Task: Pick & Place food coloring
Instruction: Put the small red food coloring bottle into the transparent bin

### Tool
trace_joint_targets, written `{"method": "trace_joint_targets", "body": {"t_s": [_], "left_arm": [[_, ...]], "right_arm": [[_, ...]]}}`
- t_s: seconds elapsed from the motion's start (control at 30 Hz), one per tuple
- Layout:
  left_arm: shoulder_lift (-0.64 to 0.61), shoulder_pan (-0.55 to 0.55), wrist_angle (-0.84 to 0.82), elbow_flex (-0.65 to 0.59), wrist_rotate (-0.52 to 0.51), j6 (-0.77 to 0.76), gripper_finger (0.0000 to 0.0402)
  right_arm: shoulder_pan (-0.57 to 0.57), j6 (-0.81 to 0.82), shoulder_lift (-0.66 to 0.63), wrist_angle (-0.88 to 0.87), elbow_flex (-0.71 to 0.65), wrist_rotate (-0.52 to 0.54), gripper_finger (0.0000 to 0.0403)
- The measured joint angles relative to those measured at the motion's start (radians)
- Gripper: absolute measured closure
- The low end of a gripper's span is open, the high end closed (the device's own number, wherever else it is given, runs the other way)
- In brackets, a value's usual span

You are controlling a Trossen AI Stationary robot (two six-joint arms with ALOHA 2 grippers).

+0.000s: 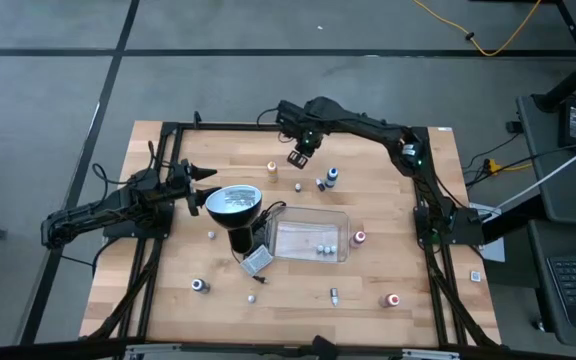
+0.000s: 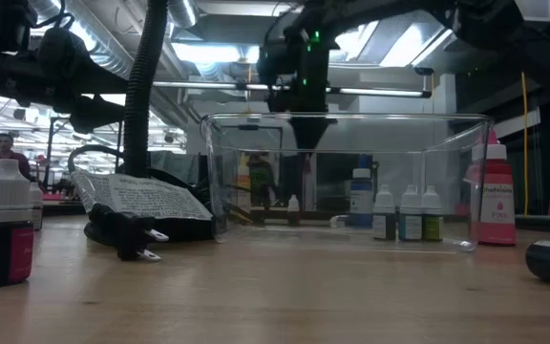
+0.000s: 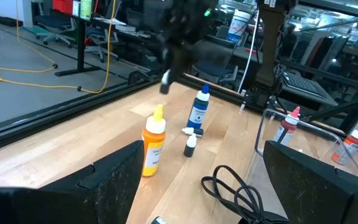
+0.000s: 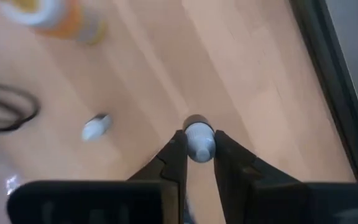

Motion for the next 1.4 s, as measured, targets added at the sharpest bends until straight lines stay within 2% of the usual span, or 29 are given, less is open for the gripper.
{"method": "trace_joint_targets", "body": {"t_s": [0.13,0.4,0.83,1.07,1.4], "left_arm": [[0.0,0.0,0.0,0.0,0.0,0.0,0.008],[0.0,0.0,0.0,0.0,0.0,0.0,0.008],[0.0,0.0,0.0,0.0,0.0,0.0,0.008],[0.0,0.0,0.0,0.0,0.0,0.0,0.008],[0.0,0.0,0.0,0.0,0.0,0.0,0.008]], "right_arm": [[0.046,0.013,-0.002,-0.077,0.057,0.0,0.0333],[0.158,0.083,-0.084,-0.091,0.011,0.012,0.0339],[0.387,0.265,-0.326,0.003,-0.308,0.049,0.0335],[0.513,0.349,-0.345,0.029,-0.376,0.049,0.0337],[0.621,0.431,-0.345,0.199,-0.503,0.012,0.0337]]}}
